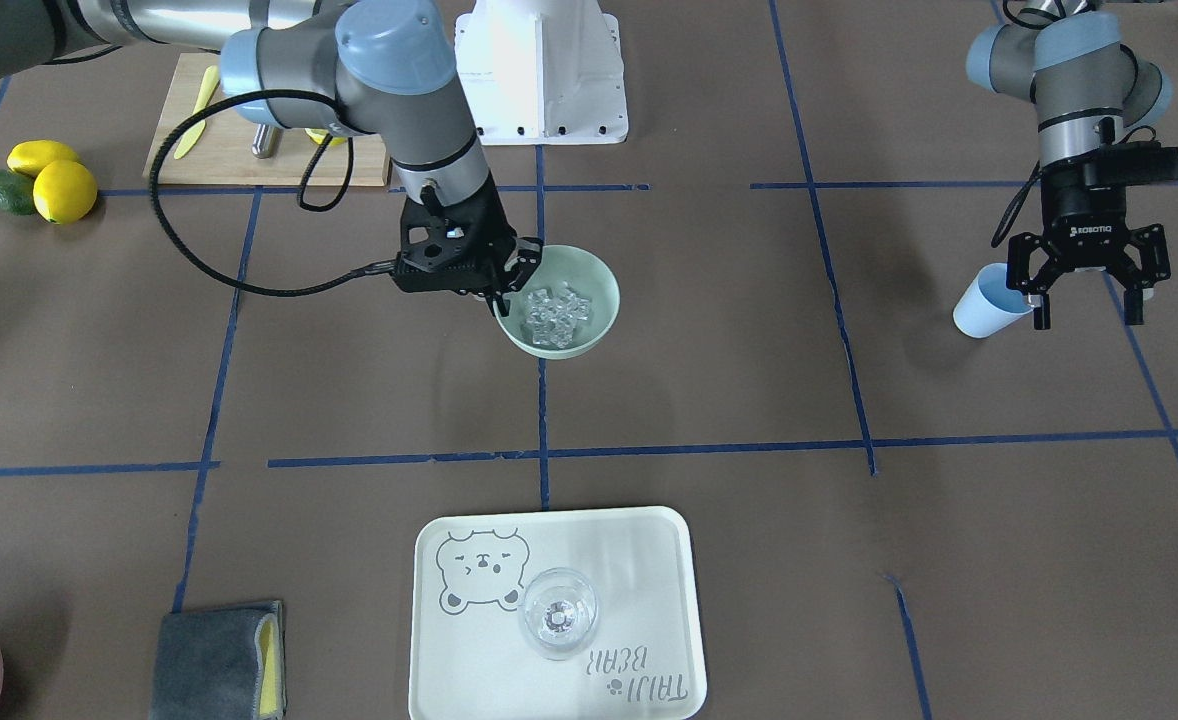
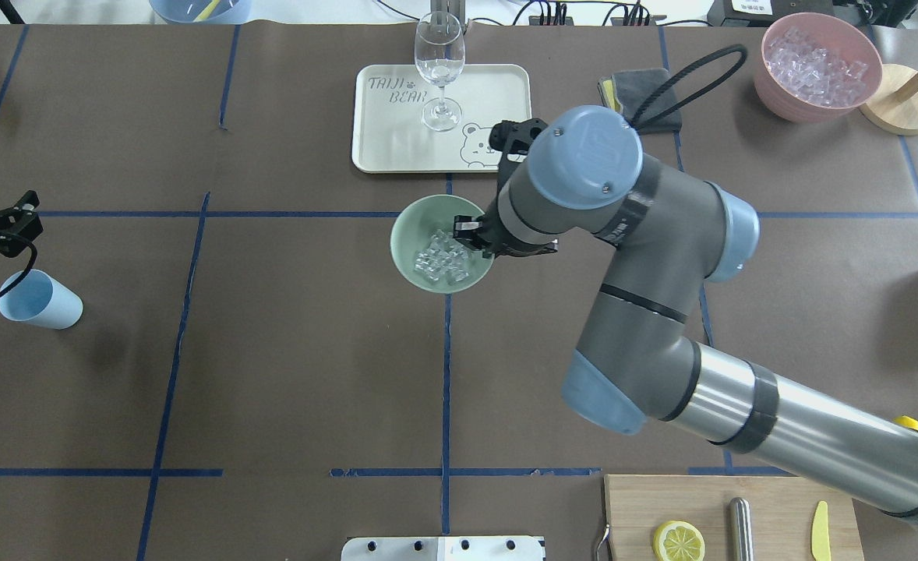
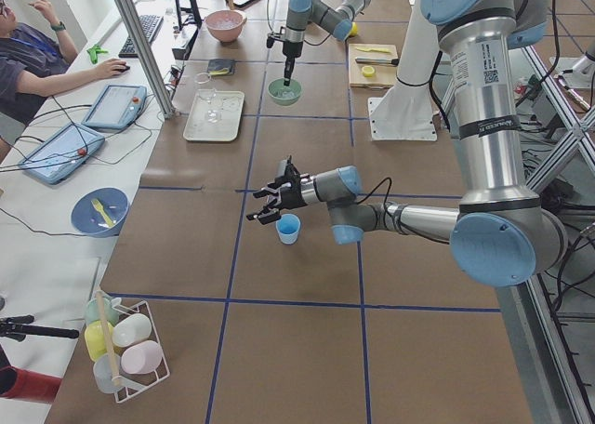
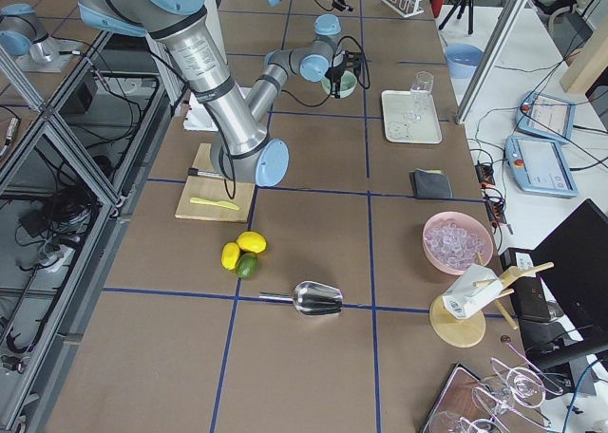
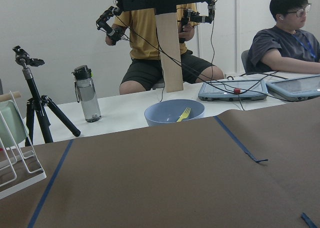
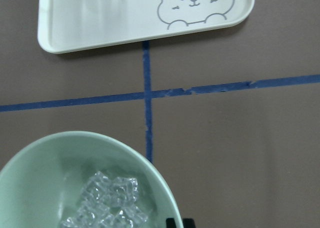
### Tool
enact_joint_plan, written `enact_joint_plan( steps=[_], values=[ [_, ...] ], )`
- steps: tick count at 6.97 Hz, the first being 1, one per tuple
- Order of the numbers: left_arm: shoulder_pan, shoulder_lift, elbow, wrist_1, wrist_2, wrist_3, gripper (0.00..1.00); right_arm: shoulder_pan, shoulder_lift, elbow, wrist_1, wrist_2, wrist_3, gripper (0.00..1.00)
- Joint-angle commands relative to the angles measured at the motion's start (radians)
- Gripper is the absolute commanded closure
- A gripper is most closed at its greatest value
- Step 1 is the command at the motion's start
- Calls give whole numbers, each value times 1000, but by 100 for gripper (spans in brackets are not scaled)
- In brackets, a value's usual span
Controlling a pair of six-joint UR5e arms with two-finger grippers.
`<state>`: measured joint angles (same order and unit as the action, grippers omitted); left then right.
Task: Pour ice into bowl
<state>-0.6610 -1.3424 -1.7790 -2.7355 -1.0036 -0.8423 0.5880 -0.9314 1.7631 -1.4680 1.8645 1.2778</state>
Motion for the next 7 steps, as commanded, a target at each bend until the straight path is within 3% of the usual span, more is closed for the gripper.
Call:
enact_joint_plan(
  steps=[1, 2, 4, 5, 7],
  values=[
    [-67, 0, -85, 216, -152, 34, 0, 39, -183, 137, 0, 8, -113, 100],
    [-160, -1, -88, 252, -264, 163, 0, 70, -251, 169, 9, 21, -171, 100],
    [-370, -4, -70, 264, -648, 334, 0, 165, -358, 184, 21, 103, -315, 100],
    [-441, -12, -59, 292, -802, 357, 0, 206, -448, 182, 99, 120, -362, 100],
    [-503, -32, -59, 384, -921, 396, 0, 294, -646, 162, 304, 207, -426, 100]
  ],
)
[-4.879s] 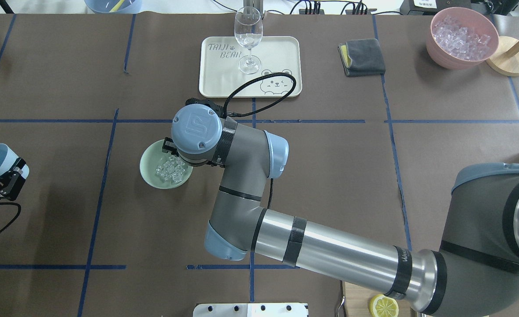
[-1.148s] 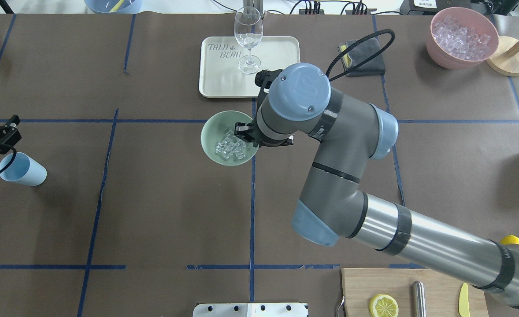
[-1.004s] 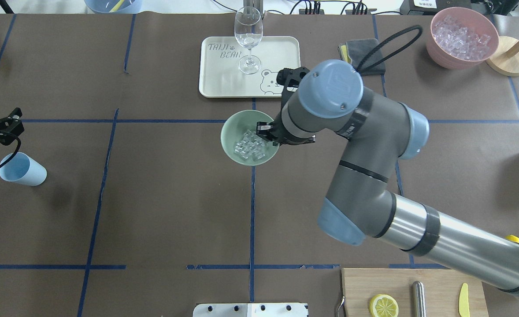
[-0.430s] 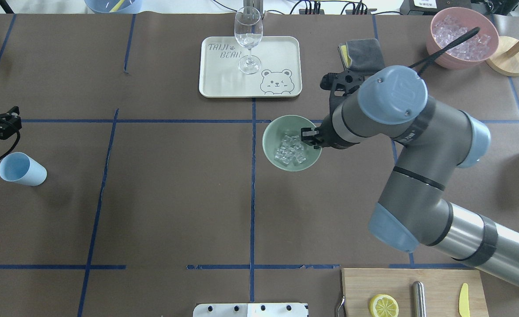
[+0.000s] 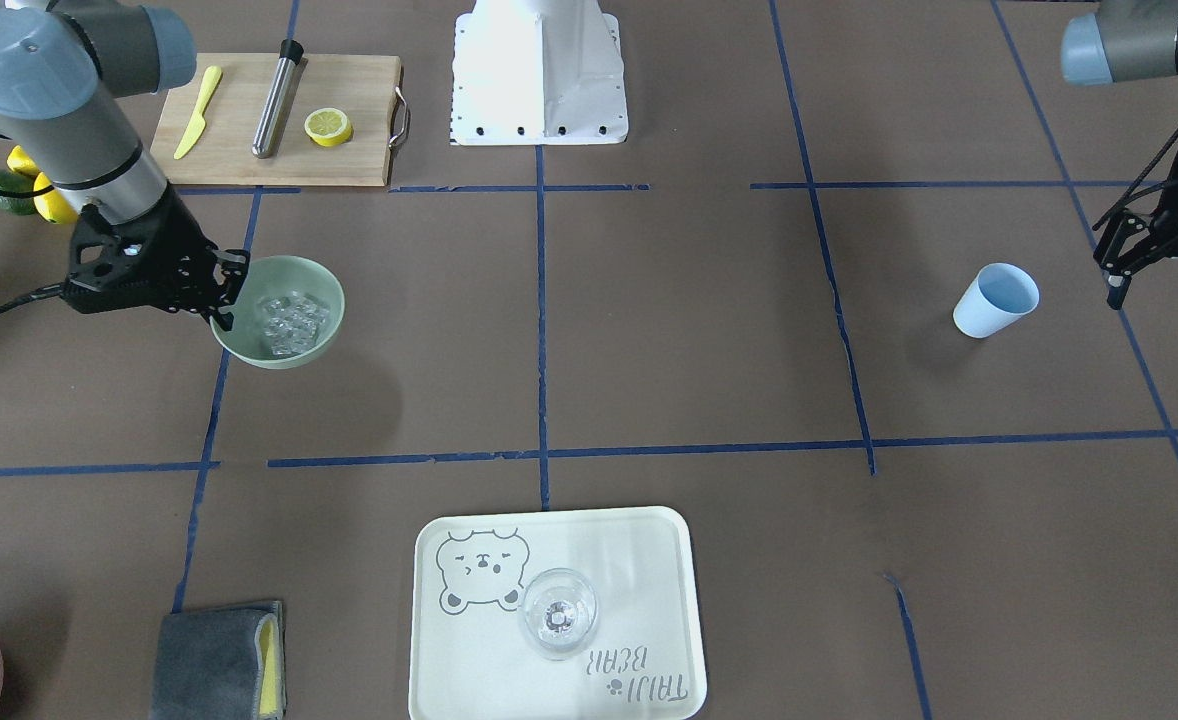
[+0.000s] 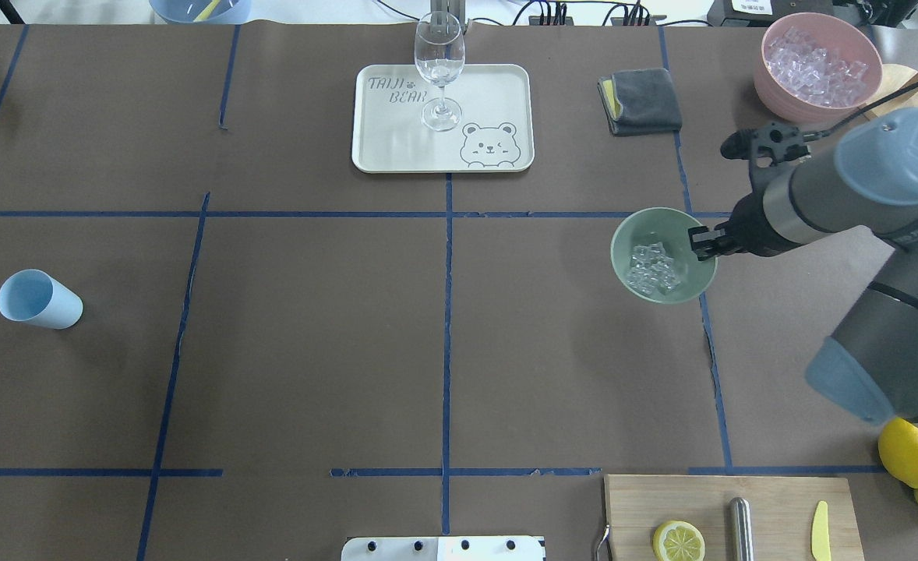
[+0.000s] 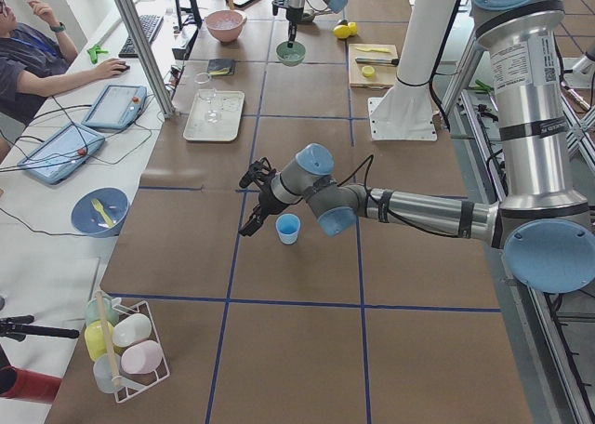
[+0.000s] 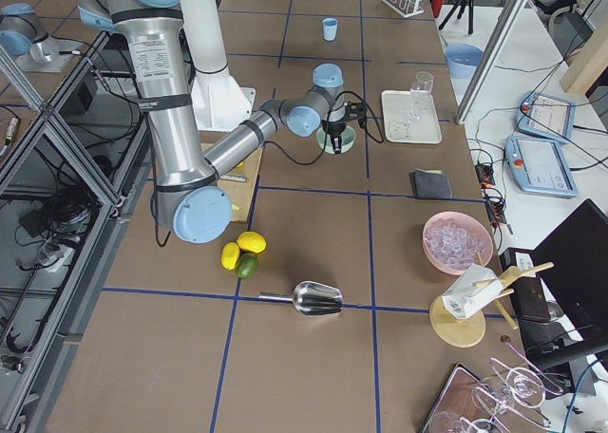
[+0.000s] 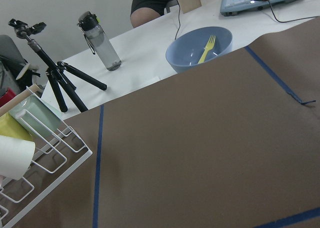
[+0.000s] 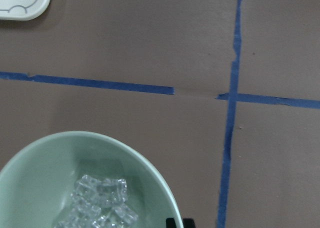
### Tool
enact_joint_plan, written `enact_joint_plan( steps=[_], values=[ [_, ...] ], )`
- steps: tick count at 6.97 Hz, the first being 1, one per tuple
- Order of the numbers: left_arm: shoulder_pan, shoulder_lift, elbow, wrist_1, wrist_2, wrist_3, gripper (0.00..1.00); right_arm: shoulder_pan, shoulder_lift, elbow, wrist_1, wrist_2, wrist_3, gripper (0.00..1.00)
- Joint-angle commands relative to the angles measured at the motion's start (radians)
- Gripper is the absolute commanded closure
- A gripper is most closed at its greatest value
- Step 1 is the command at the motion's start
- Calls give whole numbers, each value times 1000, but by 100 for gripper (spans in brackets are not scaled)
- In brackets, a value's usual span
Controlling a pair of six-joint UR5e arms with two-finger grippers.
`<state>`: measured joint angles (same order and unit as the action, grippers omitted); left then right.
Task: Pour ice into bowl
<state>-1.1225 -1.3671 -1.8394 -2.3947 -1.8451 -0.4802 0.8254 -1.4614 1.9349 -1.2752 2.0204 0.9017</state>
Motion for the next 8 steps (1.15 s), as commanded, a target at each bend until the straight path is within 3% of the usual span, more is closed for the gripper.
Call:
enact_joint_plan(
  steps=[1, 2, 5, 7, 8],
  values=[
    [-90, -41, 2, 149, -112, 99, 0, 102, -182, -14, 137, 84, -113, 100],
    [-146, -73, 0, 254, -133, 188, 0, 118, -238, -31, 175, 86, -139, 100],
    [-180, -70, 0, 267, -164, 216, 0, 219, -255, -282, 452, 231, -132, 100],
    [-186, -67, 2, 266, -163, 216, 0, 245, -260, -301, 455, 251, -132, 100],
    [-186, -67, 3, 266, -161, 216, 0, 250, -258, -316, 455, 258, -130, 22]
  ],
)
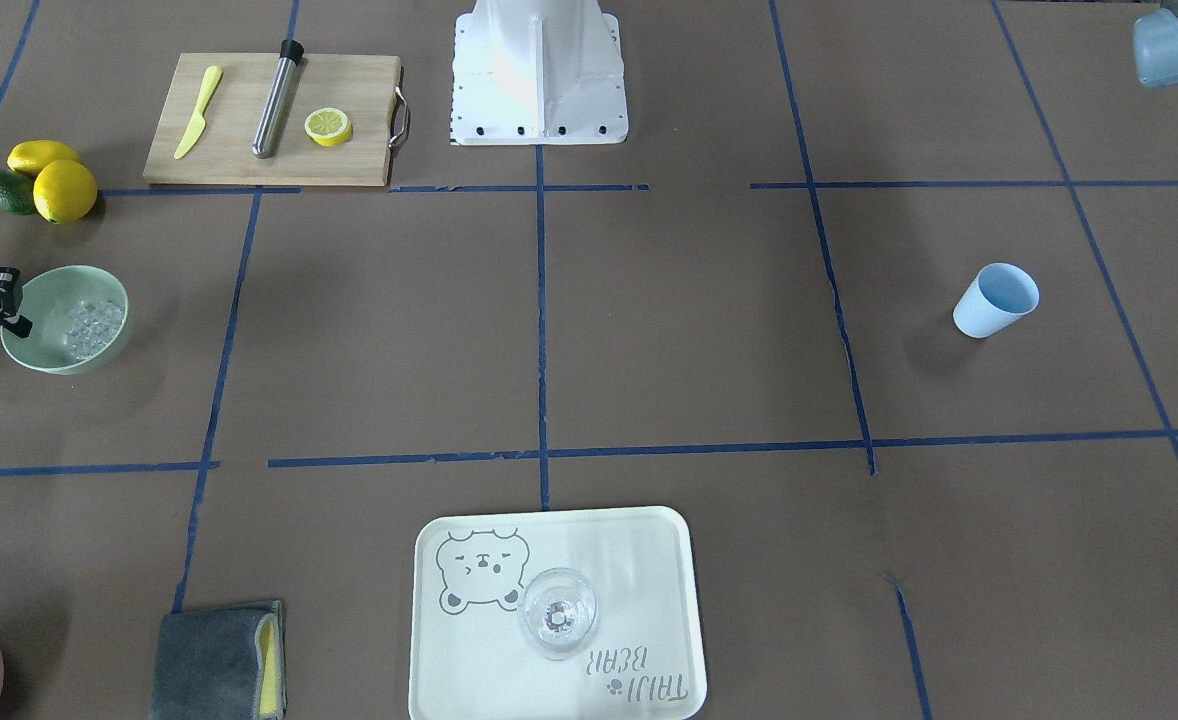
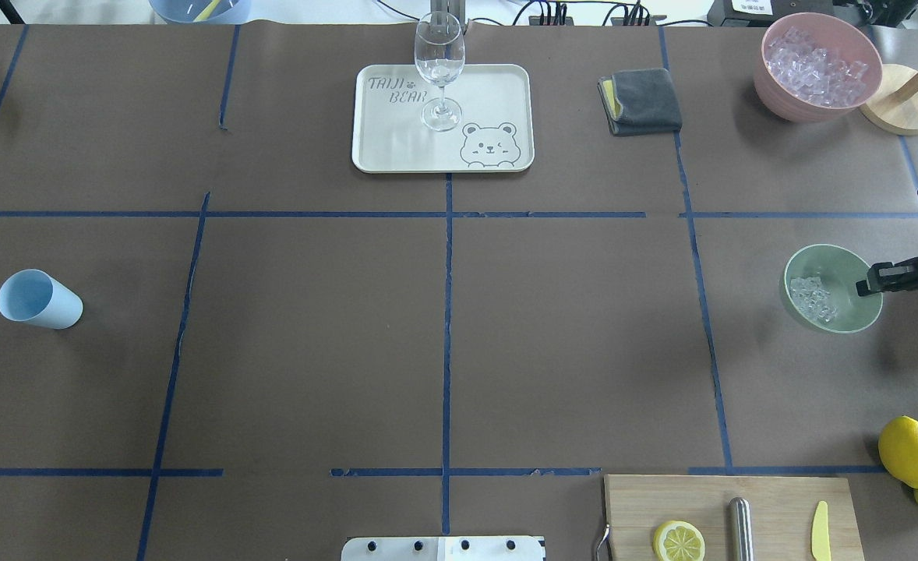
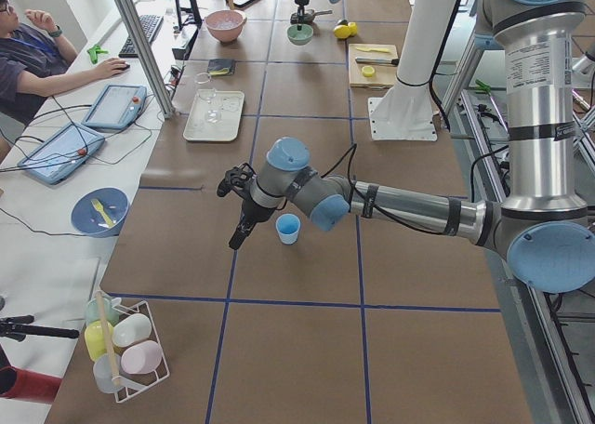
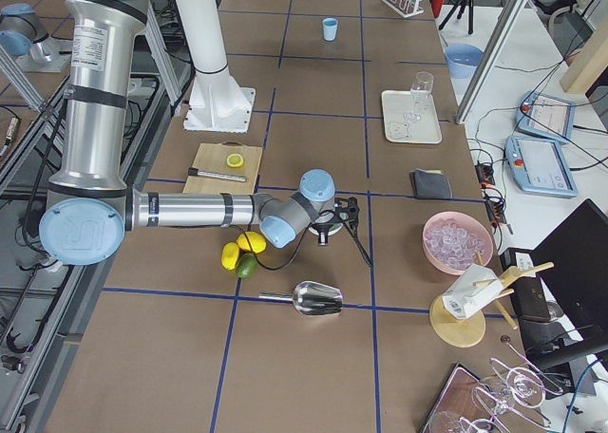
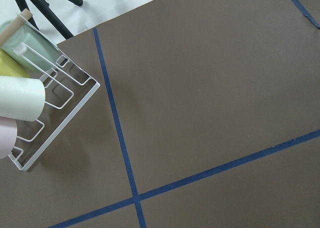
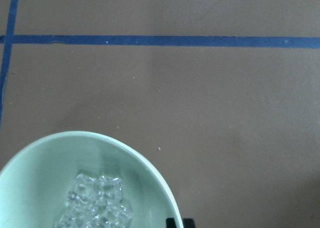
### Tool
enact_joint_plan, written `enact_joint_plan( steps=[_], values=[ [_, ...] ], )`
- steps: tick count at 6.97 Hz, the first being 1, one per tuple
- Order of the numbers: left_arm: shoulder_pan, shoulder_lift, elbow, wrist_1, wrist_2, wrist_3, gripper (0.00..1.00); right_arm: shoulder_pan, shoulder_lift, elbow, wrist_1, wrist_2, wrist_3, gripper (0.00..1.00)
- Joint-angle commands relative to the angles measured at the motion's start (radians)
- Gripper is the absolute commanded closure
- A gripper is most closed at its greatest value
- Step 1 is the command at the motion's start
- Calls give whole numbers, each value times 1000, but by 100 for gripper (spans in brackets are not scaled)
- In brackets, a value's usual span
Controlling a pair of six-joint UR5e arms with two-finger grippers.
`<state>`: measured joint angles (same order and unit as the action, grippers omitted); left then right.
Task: Pour ice into bowl
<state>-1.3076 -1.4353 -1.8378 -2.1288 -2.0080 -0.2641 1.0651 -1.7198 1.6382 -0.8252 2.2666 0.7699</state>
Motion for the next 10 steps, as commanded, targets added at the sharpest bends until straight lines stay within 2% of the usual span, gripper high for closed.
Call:
enact_joint_plan(
  steps=[1, 3, 5, 8, 10],
  values=[
    [-1, 3, 2, 0, 0, 0, 0, 16, -3, -18, 8, 19, 0, 0],
    [-16, 6, 2, 4, -14, 2, 0, 86, 5, -5, -9, 37, -14, 0],
    [-70, 1, 12, 33, -92, 2, 0, 114, 6, -4, -38, 44, -35, 0],
    [-194, -65, 9, 273, -104, 219, 0, 283, 37, 24, -324, 42, -437, 0],
    [-263, -144, 34, 517, -136, 409, 0, 398, 60, 75, -542, 68, -655, 0]
  ],
)
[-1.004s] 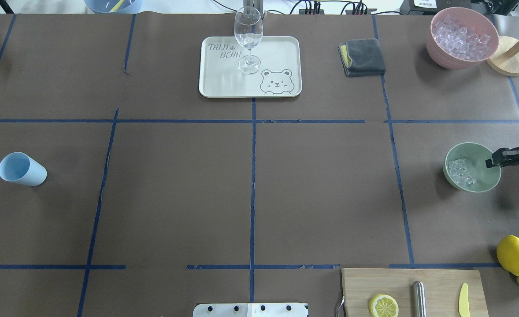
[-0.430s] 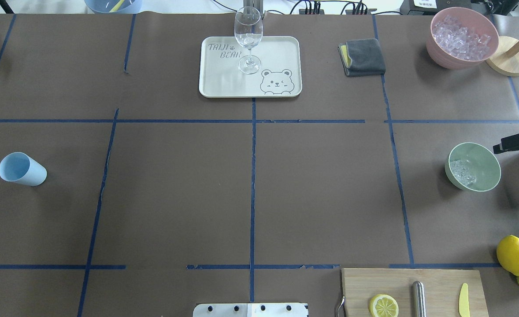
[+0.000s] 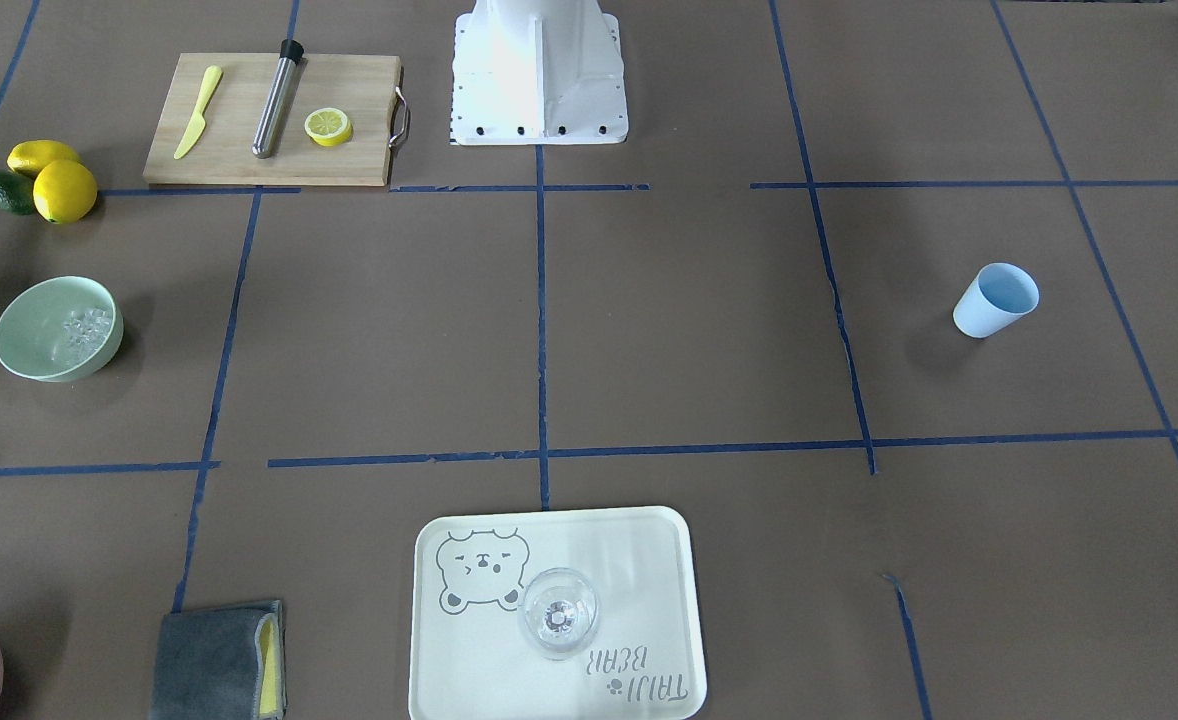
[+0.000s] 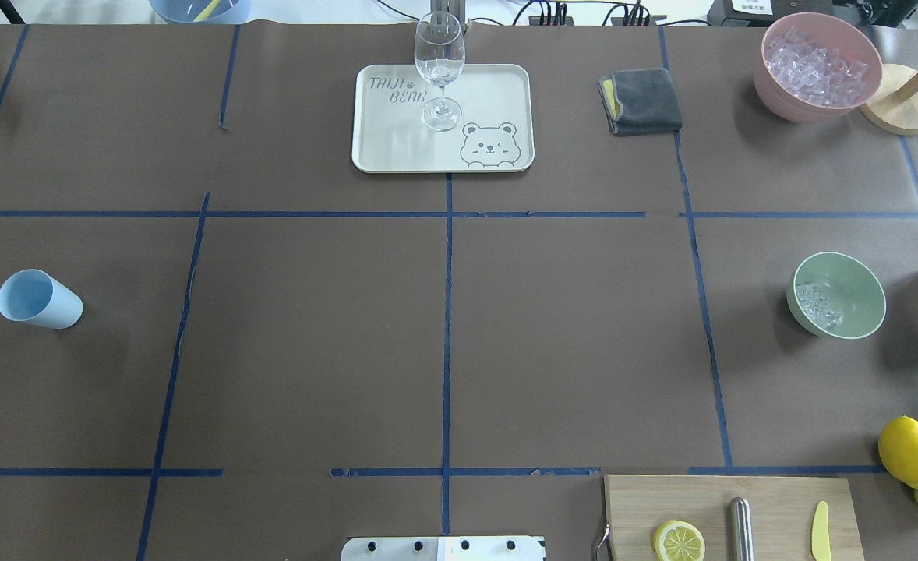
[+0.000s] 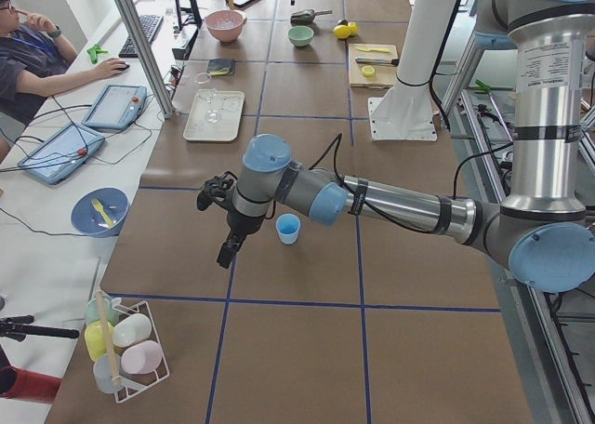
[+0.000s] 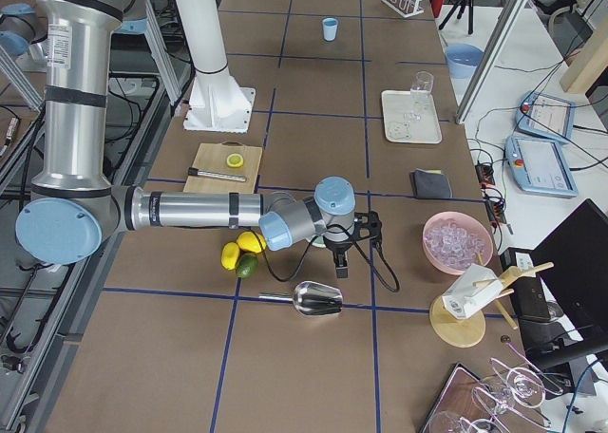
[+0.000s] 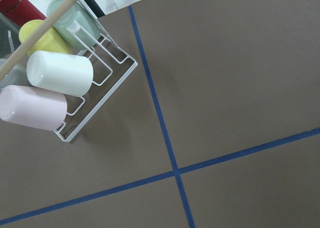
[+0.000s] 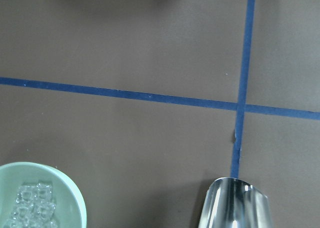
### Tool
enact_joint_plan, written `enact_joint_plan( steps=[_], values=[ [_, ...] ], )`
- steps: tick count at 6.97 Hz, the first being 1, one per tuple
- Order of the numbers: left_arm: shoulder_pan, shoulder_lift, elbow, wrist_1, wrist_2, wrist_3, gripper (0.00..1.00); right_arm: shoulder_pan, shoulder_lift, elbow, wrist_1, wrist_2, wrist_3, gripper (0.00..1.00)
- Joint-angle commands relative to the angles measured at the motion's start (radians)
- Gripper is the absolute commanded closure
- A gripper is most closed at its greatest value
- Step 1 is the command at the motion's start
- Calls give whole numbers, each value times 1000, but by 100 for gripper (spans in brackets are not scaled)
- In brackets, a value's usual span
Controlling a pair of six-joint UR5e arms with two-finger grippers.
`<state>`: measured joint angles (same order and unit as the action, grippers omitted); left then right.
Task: Pour ice into bowl
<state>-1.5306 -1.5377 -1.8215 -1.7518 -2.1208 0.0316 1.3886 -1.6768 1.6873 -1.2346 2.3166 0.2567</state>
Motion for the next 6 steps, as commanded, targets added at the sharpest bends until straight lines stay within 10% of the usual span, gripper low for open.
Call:
enact_joint_plan(
  steps=[1, 6],
  values=[
    [-40, -27, 110, 135, -160, 155, 0, 163, 32, 26, -252, 99, -249, 0],
    [-40, -25, 222, 121, -202, 73, 0, 225, 37, -1, -319, 101, -290, 0]
  ],
)
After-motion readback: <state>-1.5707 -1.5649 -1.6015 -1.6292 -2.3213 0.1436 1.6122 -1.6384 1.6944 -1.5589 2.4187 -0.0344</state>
